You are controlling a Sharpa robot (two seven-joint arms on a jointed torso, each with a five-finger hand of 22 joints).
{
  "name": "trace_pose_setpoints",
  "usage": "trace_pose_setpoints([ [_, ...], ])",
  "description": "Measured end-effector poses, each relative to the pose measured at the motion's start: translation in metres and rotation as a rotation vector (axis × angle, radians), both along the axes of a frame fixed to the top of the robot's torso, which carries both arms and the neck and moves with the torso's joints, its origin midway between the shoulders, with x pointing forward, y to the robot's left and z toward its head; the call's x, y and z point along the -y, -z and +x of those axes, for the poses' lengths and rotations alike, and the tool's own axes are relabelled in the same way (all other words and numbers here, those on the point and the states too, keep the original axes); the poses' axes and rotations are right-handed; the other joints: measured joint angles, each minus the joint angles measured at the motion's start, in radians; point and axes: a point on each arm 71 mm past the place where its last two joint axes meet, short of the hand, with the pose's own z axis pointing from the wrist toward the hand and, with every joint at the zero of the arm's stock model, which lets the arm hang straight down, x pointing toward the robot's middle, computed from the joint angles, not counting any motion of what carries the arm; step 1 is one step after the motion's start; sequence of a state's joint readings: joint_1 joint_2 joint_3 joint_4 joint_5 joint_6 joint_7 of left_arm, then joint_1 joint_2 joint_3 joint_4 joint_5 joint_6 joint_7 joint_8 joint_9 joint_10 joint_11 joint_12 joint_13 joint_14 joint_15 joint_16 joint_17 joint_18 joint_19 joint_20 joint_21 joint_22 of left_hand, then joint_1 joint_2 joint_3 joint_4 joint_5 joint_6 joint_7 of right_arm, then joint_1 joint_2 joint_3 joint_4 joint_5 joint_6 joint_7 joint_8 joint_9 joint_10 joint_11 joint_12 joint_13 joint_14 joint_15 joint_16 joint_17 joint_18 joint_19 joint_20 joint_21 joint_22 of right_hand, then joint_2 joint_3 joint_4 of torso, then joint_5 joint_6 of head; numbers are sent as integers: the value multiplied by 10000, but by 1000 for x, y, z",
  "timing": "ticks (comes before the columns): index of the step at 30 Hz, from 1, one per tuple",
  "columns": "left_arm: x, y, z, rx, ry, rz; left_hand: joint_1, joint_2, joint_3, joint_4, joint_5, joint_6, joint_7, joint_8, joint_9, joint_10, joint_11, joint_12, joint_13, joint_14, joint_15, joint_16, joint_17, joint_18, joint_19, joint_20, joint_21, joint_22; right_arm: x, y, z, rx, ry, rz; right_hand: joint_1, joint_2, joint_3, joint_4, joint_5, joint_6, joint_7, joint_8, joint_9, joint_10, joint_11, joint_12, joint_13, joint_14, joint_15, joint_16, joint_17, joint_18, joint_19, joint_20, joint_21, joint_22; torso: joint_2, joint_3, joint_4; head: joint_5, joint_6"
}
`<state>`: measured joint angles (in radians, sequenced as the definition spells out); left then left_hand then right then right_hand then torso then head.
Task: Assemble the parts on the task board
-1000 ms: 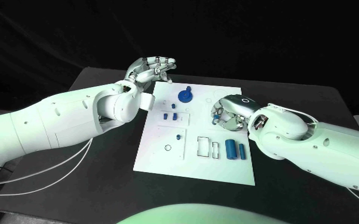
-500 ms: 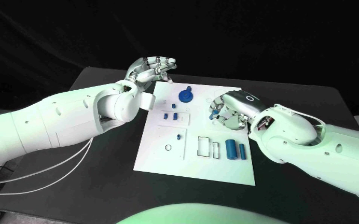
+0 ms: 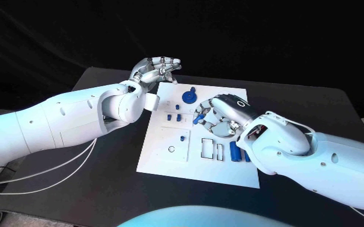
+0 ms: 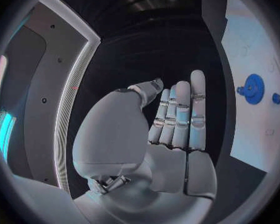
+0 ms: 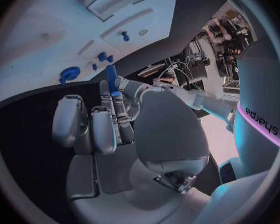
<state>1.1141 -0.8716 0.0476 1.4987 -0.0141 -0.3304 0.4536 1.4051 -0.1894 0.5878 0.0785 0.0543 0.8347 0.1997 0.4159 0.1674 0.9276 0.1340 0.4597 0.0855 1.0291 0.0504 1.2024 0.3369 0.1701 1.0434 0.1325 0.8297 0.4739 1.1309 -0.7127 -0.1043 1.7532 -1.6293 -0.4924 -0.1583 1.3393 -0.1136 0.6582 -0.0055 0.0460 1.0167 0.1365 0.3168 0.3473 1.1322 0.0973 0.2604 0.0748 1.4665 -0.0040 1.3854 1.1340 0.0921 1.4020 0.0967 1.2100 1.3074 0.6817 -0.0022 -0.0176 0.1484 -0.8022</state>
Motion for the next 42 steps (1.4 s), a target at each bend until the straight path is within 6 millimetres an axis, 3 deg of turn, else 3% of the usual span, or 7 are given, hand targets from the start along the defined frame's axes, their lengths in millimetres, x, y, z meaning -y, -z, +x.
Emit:
trace_pose_setpoints([
  [7, 2, 0, 0, -5, 39, -17, 0, 0, 0, 0, 0, -35, 35, 0, -1, 0, 0, 0, 11, 0, 0, 0, -10, 0, 0, 0, 0, 1, -26, 18, -14, -545, -679, 238, -41, -42, 3, -4, -2, -27, -6, 0, 19, 11, 10, -73, 0, 0, 0, -1, -26, 0, -1, 0, -39, -1, 0, -12, 12, 117, -10],
  [12, 3, 0, 0, -11, 75, -31, 0, 0, 0, 0, 0, -35, 35, 0, -2, 0, 0, 0, 10, 0, 0, 0, -10, 0, 0, 0, 0, 1, -34, 29, -16, -798, -861, 213, -52, -54, 4, -6, -3, -35, -6, 0, 155, 12, 11, -74, 0, 0, 0, -1, -26, 0, 0, 0, -39, -2, 1, -26, 7, 199, -22],
  [19, 4, 0, 0, -31, 152, -57, 0, 0, 0, 0, 0, -35, 35, 45, 7, 0, 0, 47, 10, 0, 0, 0, -9, 0, 0, 0, 0, 1, -44, 47, -20, -1194, -1049, 119, -78, -81, 4, -8, 46, -62, -9, -1, 172, 15, 14, -75, -3, 0, 1, -2, -35, 0, 0, 0, -81, 7, 12, -7, -5, 315, -53],
  [25, 5, 0, 0, -47, 211, -77, 0, 0, 0, 0, 0, -35, 35, 47, 6, 0, 0, 47, 9, 0, 0, 0, -9, 0, 0, 0, 0, 2, -49, 55, -20, -1315, -1137, 22, -104, -107, 5, -8, 52, -82, -20, -12, 451, 18, 16, -77, -1, 0, 1, -8, -35, 0, -1, 0, -81, 6, 12, -6, -6, 349, -60],
  [42, 7, 1, 0, -78, 291, -101, -40, 40, 0, 0, 0, -35, 35, 47, 17, 1, 0, 47, 17, 0, 1, 0, -8, -1, 0, 0, 0, 3, -57, 68, -24, -1559, -1219, -118, -126, -131, 14, -24, 55, -80, 10, 39, 531, 29, 27, -113, 5, 0, 1, -8, -46, -1, -1, 0, -88, 4, 18, 8, 6, 402, -101],
])
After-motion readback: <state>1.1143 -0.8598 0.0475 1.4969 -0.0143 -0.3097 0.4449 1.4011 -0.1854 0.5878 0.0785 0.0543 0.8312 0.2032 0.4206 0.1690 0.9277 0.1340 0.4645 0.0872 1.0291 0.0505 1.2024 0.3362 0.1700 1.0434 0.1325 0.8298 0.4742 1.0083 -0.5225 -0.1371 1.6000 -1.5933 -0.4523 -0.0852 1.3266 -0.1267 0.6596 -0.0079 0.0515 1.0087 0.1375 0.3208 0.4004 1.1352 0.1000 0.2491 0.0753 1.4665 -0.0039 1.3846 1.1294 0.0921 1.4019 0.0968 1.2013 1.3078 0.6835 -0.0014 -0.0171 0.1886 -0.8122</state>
